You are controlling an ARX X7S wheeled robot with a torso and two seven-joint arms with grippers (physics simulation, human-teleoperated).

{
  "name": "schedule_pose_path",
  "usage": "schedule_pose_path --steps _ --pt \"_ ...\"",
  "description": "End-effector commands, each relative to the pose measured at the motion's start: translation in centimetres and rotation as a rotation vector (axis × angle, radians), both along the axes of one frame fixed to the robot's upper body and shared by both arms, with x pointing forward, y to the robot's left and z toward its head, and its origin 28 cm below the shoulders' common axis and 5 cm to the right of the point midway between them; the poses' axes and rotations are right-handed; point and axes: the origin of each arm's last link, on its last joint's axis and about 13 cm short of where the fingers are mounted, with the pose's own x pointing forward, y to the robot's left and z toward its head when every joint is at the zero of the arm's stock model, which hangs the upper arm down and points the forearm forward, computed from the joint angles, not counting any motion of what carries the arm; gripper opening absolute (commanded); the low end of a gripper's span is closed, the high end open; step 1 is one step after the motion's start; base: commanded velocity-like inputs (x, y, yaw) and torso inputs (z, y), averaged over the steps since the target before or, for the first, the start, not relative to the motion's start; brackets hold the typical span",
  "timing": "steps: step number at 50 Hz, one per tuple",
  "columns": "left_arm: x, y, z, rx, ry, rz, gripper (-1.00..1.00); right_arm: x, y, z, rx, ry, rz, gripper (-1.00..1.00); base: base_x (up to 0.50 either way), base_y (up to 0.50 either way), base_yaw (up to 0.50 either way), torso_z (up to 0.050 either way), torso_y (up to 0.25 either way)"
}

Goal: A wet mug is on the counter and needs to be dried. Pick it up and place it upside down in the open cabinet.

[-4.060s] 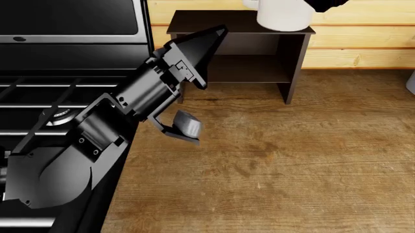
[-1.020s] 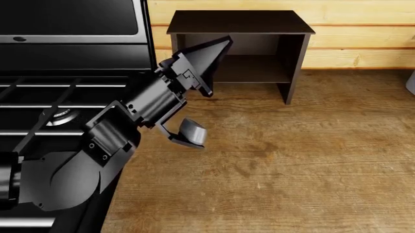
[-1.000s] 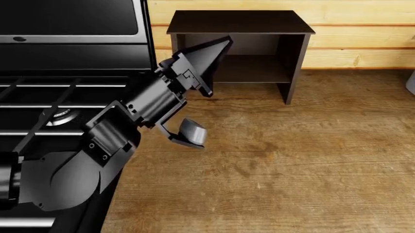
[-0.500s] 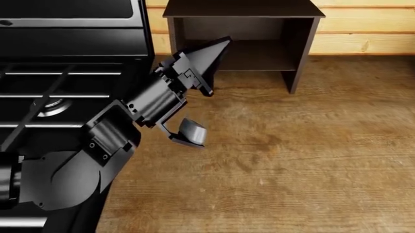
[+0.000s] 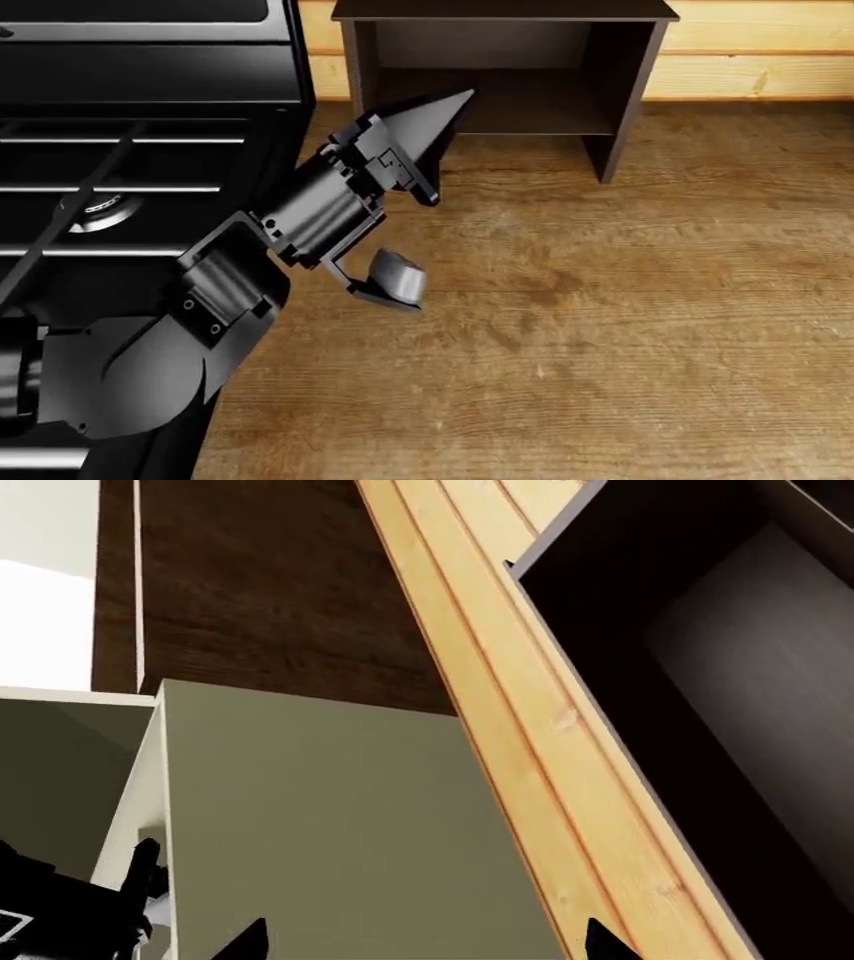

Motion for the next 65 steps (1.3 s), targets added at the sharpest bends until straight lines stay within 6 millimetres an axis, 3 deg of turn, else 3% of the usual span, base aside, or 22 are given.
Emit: schedule_pose_path --steps 1,33,34,45,65 --pt "0.0 0.0 -0.1 -0.002 0.001 -0.003 1.0 1.1 0.1 -0.5 0.018 0.01 -0.036 -1.0 0.0 0.0 0.0 0.0 0.0" --pt "0.3 0.1 -0.6 -0.01 0.013 -0.002 1.0 4.7 0.5 -4.0 0.013 0.171 -0.096 -1.0 0.0 0.0 0.0 0.0 -0.002" --pt "0.3 0.1 -0.6 -0.01 0.013 -0.002 1.0 4.8 0.5 -4.1 0.012 0.179 -0.095 1.0 0.0 0.0 0.0 0.0 0.0" --pt "0.2 0.0 -0.8 -0.011 0.015 -0.007 1.0 5.0 0.1 -4.6 0.009 0.224 -0.122 1.0 0.0 0.0 0.0 0.0 -0.004" --pt "0.0 -0.1 -0.5 -0.028 0.033 -0.003 1.0 3.9 0.0 -3.2 0.017 0.184 -0.07 1.0 0.0 0.0 0.0 -0.004 0.063"
